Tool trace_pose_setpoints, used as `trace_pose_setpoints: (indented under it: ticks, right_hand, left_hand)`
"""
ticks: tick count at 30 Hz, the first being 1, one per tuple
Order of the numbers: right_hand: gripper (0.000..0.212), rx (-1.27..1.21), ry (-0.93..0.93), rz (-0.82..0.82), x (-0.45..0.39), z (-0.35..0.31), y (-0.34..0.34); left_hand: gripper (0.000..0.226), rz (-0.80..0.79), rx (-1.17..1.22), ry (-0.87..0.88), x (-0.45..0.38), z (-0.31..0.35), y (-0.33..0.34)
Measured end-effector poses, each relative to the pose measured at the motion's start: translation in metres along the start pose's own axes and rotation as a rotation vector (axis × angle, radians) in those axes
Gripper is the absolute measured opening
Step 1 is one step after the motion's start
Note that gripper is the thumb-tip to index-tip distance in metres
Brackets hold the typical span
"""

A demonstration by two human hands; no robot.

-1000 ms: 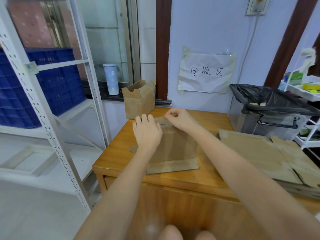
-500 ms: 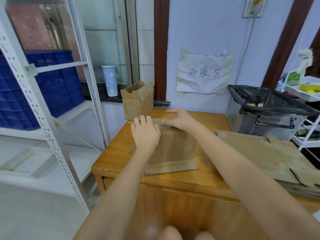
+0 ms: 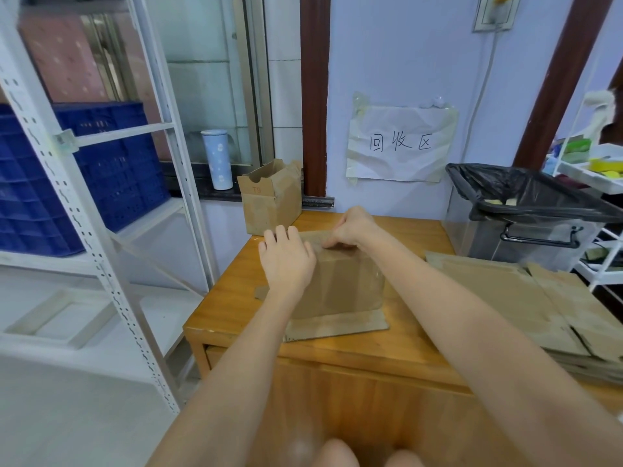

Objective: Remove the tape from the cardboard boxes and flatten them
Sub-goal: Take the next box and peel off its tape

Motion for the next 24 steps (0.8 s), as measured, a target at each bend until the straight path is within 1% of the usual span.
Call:
trace_pose_setpoints:
  ticks: [2,3,7,11,14,15,17,19,21,24]
  right_hand:
    - [0.046,0.021,0.018,0.015,0.001,0.001,-0.003]
    - [0.045,0.026,0.028,0.026,0.002,0.003,-0.005]
    - [0.024,-0.026,0.042,0.067,0.002,0.014,-0.012]
    - [0.027,0.009,-0.027,0.072,0.001,0.016,-0.012]
    - [0.034,-0.047,-0.077,0.111,0.002,0.022,-0.014]
    - [0.035,-0.077,-0.080,0.114,0.002,0.024,-0.014]
    - [0.032,-0.089,-0.093,0.110,0.004,0.024,-0.012]
    - [0.027,-0.029,-0.105,0.127,0.005,0.024,-0.013]
    - [0.026,0.013,-0.095,0.169,0.007,0.027,-0.016]
    - [0.028,-0.071,-0.073,0.170,0.003,0.033,-0.022]
  left_hand:
    - [0.027,0.006,0.007,-0.005,0.000,0.000,-0.001]
    - [0.026,0.007,0.008,-0.007,0.000,0.000,0.000]
    - [0.026,0.010,-0.004,0.002,-0.001,0.001,-0.001]
    - [0.031,-0.028,-0.077,0.065,-0.005,0.004,0.001]
    - [0.027,-0.065,-0.111,0.115,-0.008,0.011,0.001]
    - [0.026,-0.085,-0.091,0.130,-0.010,0.015,0.001]
    - [0.025,-0.144,0.036,0.093,-0.017,0.021,-0.001]
    - [0.026,-0.219,0.138,0.030,-0.023,0.025,0.001]
    - [0.030,-0.275,0.172,0.056,-0.020,0.033,0.007]
    - [0.037,-0.194,0.106,0.186,-0.010,0.046,0.014]
Point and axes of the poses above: each hand's wrist, its own x-axis away from the middle knuckle, its own y-axis out of the palm, z = x × y, the point moved 6 cm from there along -x, towards the middle knuckle, and after that the axes turned 6 degrees about -z, right-handed, at the moved point
